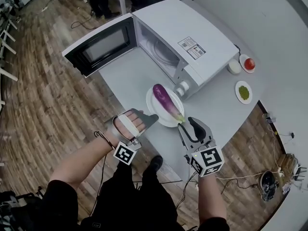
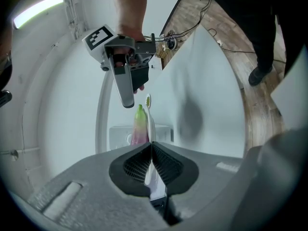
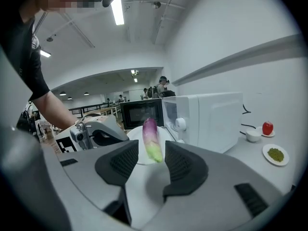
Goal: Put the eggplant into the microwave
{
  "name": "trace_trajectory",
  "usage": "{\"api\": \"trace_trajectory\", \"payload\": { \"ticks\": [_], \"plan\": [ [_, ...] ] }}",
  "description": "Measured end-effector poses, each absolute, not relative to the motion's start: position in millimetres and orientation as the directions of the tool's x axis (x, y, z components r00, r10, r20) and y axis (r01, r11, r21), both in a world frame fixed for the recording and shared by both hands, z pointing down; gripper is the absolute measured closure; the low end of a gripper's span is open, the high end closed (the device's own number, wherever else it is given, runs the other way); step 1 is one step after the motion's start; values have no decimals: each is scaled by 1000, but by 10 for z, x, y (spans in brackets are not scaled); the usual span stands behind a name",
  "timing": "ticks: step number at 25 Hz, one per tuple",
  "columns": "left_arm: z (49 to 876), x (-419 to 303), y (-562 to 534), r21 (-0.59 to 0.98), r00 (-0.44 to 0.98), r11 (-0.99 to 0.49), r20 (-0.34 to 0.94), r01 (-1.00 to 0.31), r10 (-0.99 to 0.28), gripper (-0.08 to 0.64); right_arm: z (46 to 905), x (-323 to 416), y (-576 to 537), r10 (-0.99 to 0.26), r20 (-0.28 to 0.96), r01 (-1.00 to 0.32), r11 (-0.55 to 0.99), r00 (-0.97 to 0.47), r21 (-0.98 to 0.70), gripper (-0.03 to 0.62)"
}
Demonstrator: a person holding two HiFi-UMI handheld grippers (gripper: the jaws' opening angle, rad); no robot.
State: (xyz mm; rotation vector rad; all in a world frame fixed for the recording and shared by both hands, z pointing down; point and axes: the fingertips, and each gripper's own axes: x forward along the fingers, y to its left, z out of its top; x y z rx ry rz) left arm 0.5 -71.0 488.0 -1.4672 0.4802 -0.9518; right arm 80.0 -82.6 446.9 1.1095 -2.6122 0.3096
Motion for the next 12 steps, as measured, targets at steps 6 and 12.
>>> {"api": "trace_trajectory", "payload": {
  "ticks": [6,12],
  "plan": [
    [4709,-427,-866,-960,580,-138,259,245,-773,545,4324,407,-917,-683,334,-740,669,-649,-71,433],
    [4637,-799,-966,-960,592,-135,259,245,-763,545,4177,45,-968,-706,317,-755,654,-633,-53,489]
  ]
}}
